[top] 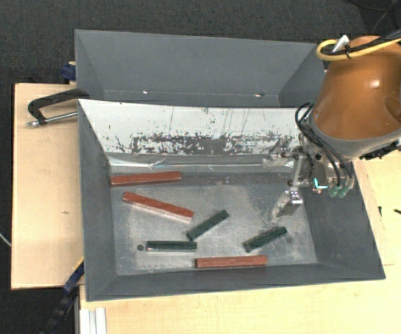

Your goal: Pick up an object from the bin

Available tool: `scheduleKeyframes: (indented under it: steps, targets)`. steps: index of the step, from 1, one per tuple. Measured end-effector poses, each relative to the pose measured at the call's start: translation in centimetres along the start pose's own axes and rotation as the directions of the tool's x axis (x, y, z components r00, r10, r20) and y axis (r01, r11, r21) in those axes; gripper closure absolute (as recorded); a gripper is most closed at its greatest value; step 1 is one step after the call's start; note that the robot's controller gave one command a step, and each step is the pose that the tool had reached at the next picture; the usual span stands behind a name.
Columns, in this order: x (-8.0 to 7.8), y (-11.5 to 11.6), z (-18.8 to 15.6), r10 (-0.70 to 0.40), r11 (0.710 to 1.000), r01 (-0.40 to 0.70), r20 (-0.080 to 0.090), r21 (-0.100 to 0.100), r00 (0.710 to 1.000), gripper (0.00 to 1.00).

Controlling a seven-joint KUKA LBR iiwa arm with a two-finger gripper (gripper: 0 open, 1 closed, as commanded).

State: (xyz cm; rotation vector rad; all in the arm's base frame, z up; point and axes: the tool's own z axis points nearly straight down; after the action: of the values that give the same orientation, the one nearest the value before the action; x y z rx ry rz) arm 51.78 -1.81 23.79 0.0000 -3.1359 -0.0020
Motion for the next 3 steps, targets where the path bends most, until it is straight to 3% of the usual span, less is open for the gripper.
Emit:
scheduleKeyframes:
  steps: [1,2,3]
  targets:
    - [-0.1,0.0,-0.3,0.000,1.000,0.000,0.007,0.000,1.000,0.00]
    - [0.2,-1.0,4.5,-0.018,1.000,0.018,0.014,0.001,1.000,0.00]
    - [-1.5,-0.3,11.3,-0.089,0.996,0.089,0.011,0.002,0.996,0.00]
